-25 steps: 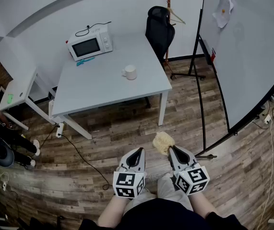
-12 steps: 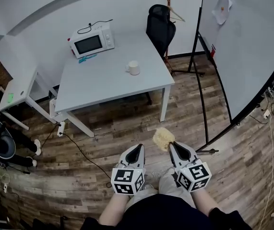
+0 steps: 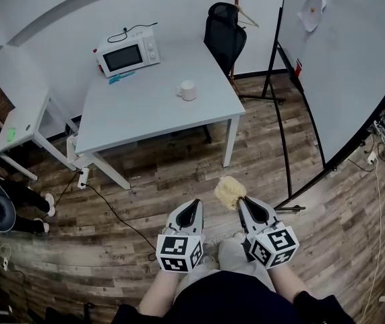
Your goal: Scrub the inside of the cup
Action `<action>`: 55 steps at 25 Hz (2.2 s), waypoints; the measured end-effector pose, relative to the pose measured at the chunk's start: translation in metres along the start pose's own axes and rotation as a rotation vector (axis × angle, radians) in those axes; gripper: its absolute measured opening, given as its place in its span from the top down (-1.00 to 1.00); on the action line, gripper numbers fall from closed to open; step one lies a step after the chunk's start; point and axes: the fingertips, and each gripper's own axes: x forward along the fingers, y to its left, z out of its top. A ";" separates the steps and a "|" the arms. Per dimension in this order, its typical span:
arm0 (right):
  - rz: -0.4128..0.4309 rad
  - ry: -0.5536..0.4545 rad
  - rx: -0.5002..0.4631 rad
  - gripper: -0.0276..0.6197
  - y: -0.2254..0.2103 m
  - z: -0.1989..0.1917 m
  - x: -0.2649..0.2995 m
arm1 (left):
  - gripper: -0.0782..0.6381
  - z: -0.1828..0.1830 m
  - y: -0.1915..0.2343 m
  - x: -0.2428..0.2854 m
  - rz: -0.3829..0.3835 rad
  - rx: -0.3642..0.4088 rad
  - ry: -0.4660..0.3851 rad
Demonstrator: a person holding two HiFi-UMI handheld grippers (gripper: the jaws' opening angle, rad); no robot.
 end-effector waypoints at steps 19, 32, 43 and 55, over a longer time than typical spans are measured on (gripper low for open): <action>0.074 -0.007 -0.014 0.81 -0.025 0.023 0.096 | 0.73 0.027 0.060 0.066 0.053 -0.006 -0.022; 0.133 -0.002 -0.050 0.81 -0.075 0.070 0.183 | 0.73 0.071 0.096 0.153 0.100 -0.030 -0.051; 0.180 0.012 -0.054 0.81 -0.128 0.095 0.244 | 0.73 0.096 0.113 0.228 0.145 -0.041 -0.056; 0.229 0.018 -0.052 0.81 -0.179 0.113 0.300 | 0.73 0.109 0.129 0.298 0.176 -0.046 -0.061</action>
